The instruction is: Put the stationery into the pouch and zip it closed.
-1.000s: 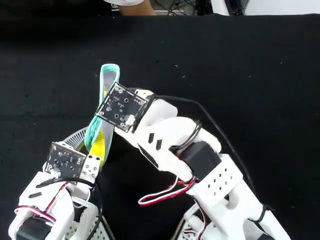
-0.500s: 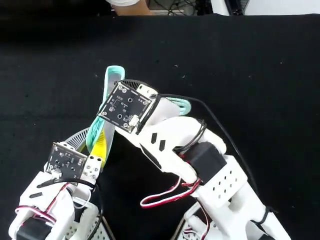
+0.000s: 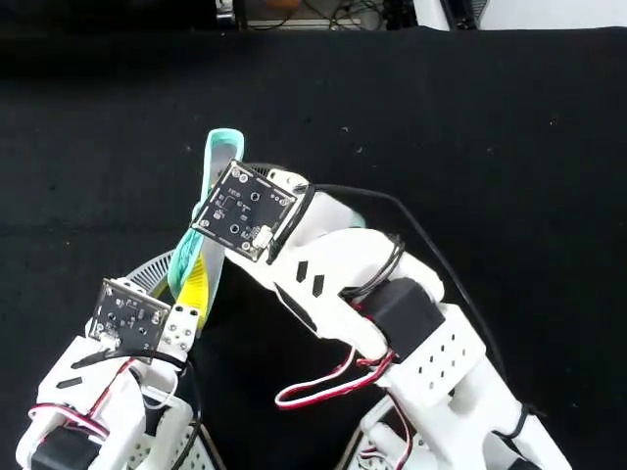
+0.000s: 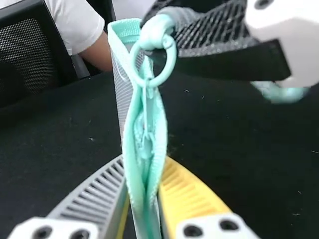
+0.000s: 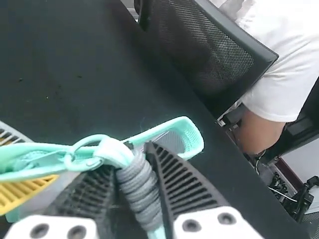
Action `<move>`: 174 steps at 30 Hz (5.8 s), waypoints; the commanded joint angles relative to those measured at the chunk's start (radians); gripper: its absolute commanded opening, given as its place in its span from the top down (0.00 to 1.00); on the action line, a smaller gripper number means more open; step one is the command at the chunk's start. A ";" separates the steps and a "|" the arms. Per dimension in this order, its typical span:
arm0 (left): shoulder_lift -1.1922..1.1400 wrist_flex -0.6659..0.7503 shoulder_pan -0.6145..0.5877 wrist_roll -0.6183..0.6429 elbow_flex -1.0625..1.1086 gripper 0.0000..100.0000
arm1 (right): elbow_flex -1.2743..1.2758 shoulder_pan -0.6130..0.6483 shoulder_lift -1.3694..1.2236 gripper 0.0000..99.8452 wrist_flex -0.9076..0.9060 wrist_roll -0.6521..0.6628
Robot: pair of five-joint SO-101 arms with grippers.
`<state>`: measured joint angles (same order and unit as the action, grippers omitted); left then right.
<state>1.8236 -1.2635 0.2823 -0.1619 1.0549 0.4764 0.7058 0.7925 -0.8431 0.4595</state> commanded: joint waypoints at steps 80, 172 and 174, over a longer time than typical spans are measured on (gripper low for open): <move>0.002 0.052 -0.202 -0.041 -0.018 0.97 | -0.914 -0.270 -0.489 0.76 -0.497 0.008; -1.485 0.465 -0.004 0.176 -0.831 0.74 | 1.219 -0.628 0.843 0.98 0.049 -0.186; -1.428 0.321 -0.031 0.180 -0.828 0.74 | 1.219 -0.628 0.843 0.98 0.049 -0.186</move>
<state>0.2938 -0.7879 0.2762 0.0038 0.2816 1.6978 0.0951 1.6226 -0.7971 0.2785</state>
